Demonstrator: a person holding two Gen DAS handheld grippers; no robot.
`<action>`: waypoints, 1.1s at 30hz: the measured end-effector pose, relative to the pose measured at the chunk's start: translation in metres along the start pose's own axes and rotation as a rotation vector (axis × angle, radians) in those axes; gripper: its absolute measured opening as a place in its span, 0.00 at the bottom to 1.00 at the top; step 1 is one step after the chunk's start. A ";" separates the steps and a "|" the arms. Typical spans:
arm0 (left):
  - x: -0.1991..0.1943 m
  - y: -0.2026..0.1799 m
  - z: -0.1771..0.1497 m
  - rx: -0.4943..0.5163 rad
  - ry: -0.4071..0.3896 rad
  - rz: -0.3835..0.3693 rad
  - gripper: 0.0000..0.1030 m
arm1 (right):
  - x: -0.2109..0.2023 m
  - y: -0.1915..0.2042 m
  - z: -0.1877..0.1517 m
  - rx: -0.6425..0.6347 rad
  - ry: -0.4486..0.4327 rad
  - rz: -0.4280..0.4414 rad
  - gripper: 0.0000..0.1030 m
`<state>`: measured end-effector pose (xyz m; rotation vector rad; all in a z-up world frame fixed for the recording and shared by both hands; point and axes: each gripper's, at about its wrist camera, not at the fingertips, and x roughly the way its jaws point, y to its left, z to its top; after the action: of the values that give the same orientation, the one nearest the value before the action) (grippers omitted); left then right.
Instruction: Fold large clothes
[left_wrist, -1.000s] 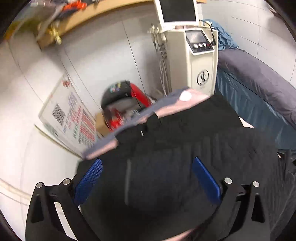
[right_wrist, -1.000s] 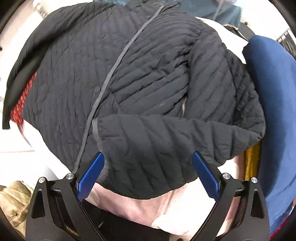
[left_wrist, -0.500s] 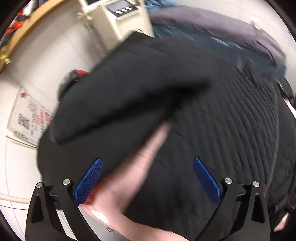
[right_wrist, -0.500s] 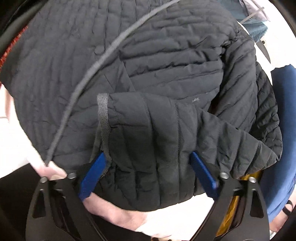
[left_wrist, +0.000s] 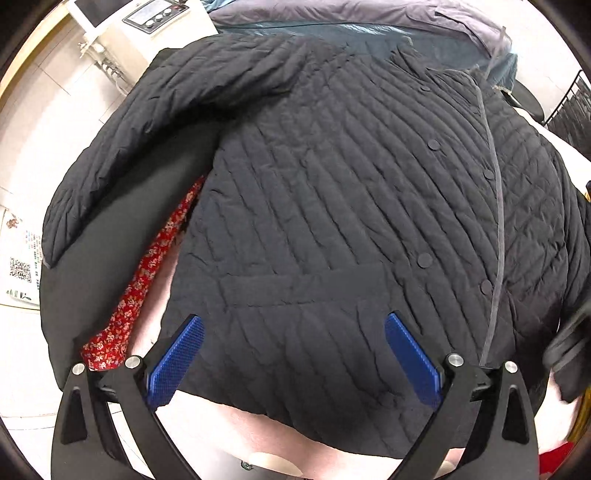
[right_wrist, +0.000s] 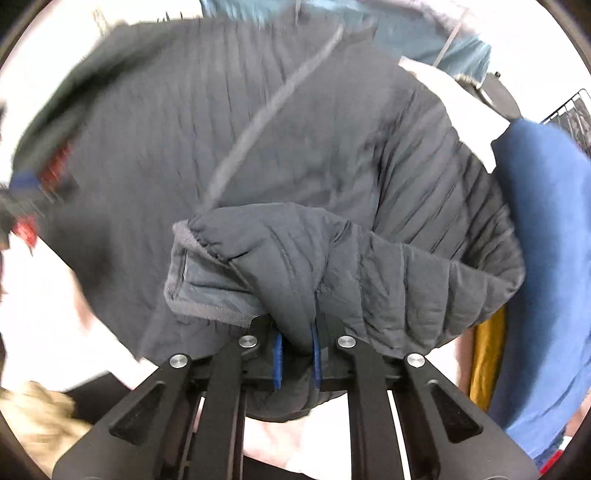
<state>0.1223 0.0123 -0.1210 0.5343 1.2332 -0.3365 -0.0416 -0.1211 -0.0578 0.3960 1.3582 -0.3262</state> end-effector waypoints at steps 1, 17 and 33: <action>-0.001 0.000 -0.002 0.001 0.003 -0.001 0.94 | -0.022 -0.001 0.010 0.016 -0.049 0.039 0.11; -0.012 -0.011 -0.012 -0.002 0.010 -0.022 0.94 | -0.280 -0.145 0.034 0.317 -0.685 -0.017 0.09; -0.003 -0.020 -0.011 0.023 0.042 -0.031 0.94 | -0.192 -0.331 -0.097 0.955 -0.361 -0.243 0.29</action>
<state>0.1025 0.0017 -0.1250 0.5448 1.2802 -0.3681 -0.3102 -0.3713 0.0871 0.9069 0.8203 -1.2028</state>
